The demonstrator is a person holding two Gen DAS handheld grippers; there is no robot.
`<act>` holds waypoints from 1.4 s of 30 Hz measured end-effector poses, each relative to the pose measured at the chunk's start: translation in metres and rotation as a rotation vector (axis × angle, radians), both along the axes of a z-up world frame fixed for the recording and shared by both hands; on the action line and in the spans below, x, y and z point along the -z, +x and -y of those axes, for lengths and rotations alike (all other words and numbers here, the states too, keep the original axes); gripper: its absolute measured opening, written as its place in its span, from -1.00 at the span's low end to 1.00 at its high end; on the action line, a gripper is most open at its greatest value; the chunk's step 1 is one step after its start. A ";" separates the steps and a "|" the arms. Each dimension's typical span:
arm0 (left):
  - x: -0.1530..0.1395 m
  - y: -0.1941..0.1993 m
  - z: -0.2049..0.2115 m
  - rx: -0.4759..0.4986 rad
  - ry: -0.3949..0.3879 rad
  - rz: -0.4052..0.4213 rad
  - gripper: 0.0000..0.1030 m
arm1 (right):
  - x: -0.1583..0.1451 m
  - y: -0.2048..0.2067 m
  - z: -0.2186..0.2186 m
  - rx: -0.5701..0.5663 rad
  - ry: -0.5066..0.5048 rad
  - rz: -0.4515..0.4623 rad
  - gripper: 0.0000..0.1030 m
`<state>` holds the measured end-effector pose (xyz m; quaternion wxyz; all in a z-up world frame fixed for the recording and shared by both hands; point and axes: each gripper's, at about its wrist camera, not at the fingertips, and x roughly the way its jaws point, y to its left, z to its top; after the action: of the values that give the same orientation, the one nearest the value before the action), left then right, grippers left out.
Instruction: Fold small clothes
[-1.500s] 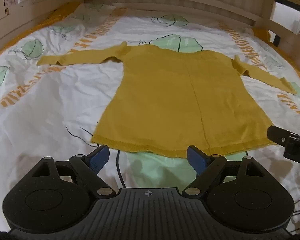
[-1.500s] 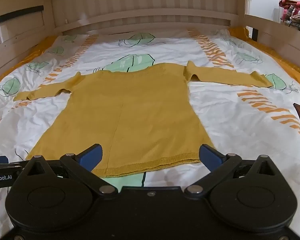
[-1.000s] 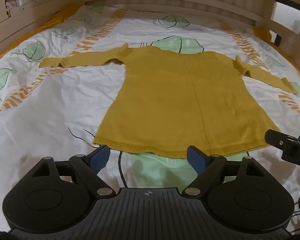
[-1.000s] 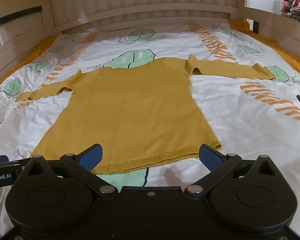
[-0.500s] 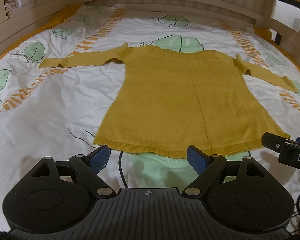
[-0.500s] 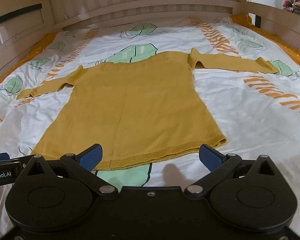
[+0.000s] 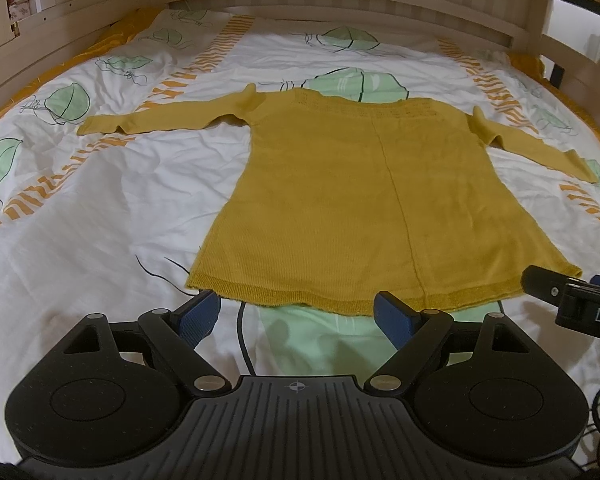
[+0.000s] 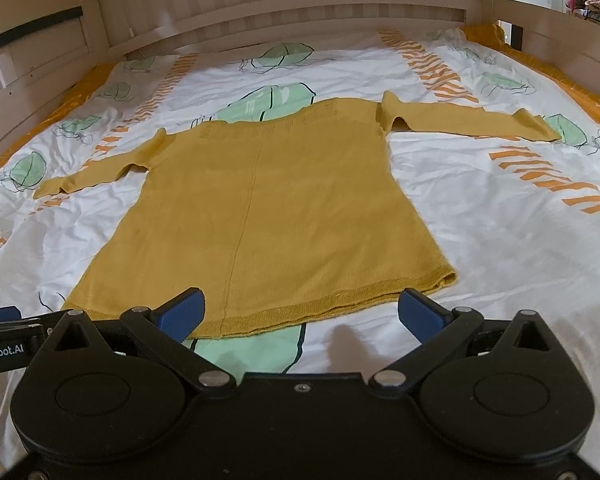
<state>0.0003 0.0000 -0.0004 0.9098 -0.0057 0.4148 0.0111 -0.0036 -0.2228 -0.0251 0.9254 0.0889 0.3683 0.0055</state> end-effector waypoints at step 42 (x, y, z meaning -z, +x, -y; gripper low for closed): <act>0.002 0.077 -0.003 0.036 -0.030 -0.091 0.64 | 0.008 0.080 0.032 -0.045 0.159 -0.118 0.98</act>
<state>0.0772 0.0035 -0.0020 0.8898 -0.0114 0.4560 -0.0113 0.0760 -0.2546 -0.0328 0.8918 0.1540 0.4225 0.0502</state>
